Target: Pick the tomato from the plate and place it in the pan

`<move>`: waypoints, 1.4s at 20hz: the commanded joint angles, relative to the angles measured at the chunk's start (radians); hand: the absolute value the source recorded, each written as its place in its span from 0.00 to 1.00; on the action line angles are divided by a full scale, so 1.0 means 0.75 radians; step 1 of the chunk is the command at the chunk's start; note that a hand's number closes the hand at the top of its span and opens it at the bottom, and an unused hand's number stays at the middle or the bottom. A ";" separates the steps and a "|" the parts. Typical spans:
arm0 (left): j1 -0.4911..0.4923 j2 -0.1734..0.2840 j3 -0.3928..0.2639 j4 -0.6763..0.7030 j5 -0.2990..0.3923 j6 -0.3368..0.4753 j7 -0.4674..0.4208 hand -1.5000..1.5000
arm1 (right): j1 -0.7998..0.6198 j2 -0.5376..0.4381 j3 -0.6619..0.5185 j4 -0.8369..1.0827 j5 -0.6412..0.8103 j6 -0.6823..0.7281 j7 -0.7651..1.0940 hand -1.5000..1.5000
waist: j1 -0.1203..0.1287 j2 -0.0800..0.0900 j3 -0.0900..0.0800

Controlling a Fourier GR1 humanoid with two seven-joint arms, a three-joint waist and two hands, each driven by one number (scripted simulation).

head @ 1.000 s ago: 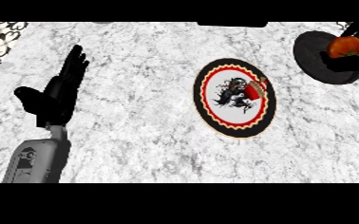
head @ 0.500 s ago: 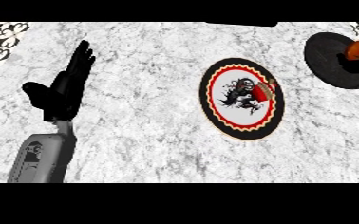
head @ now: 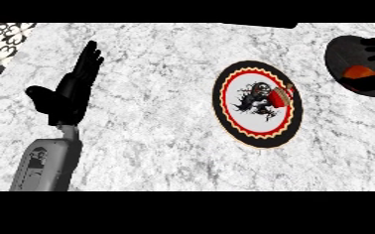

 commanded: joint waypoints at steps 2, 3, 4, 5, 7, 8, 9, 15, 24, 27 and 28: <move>-0.004 0.007 0.023 0.030 0.016 -0.009 -0.019 0.50 | -0.017 -0.022 -0.006 0.097 -0.011 0.100 -0.063 0.00 | -0.006 0.000 -0.001; 0.011 -0.009 -0.002 0.000 0.000 0.007 0.018 0.50 | 0.017 -0.016 -0.042 0.095 -0.047 0.080 -0.133 0.00 | -0.014 -0.007 0.001; 0.010 0.004 0.013 0.007 0.011 -0.008 -0.007 0.50 | 0.003 -0.008 -0.061 0.090 -0.066 0.059 -0.147 0.00 | -0.011 -0.005 0.001; -0.001 0.001 0.016 -0.010 0.012 0.009 0.035 0.50 | 0.014 -0.032 -0.088 0.085 -0.095 0.077 -0.204 0.00 | -0.024 -0.012 0.002; -0.001 0.015 0.008 0.008 0.008 -0.016 0.014 0.50 | -0.030 -0.027 -0.136 0.073 -0.144 0.047 -0.216 0.00 | -0.013 -0.005 0.002; -0.001 0.019 0.037 0.029 0.014 -0.006 -0.019 0.50 | -0.020 -0.030 -0.178 0.081 -0.191 0.073 -0.261 0.00 | -0.044 -0.016 -0.001; 0.003 0.039 0.044 0.010 0.019 -0.013 0.028 0.50 | 0.000 -0.063 -0.210 0.089 -0.221 0.095 -0.276 0.00 | -0.049 -0.021 -0.001; 0.051 -0.021 0.004 0.022 -0.027 0.043 0.005 0.50 | 0.097 -0.149 -0.320 0.167 -0.358 0.415 -0.431 0.00 | -0.094 -0.035 -0.002; 0.082 0.043 0.083 0.010 0.006 0.020 0.000 0.50 | 0.363 -0.318 -0.323 0.150 -0.427 0.858 -0.674 0.00 | -0.135 -0.056 -0.008; 0.058 0.038 0.087 0.038 0.004 0.025 -0.005 0.50 | 0.391 -0.362 -0.325 0.124 -0.466 0.904 -0.666 0.00 | -0.144 -0.060 -0.010; 0.087 -0.002 0.045 0.022 -0.030 0.055 -0.005 0.50 | 0.381 -0.391 -0.335 0.129 -0.486 0.958 -0.649 0.00 | -0.145 -0.062 -0.010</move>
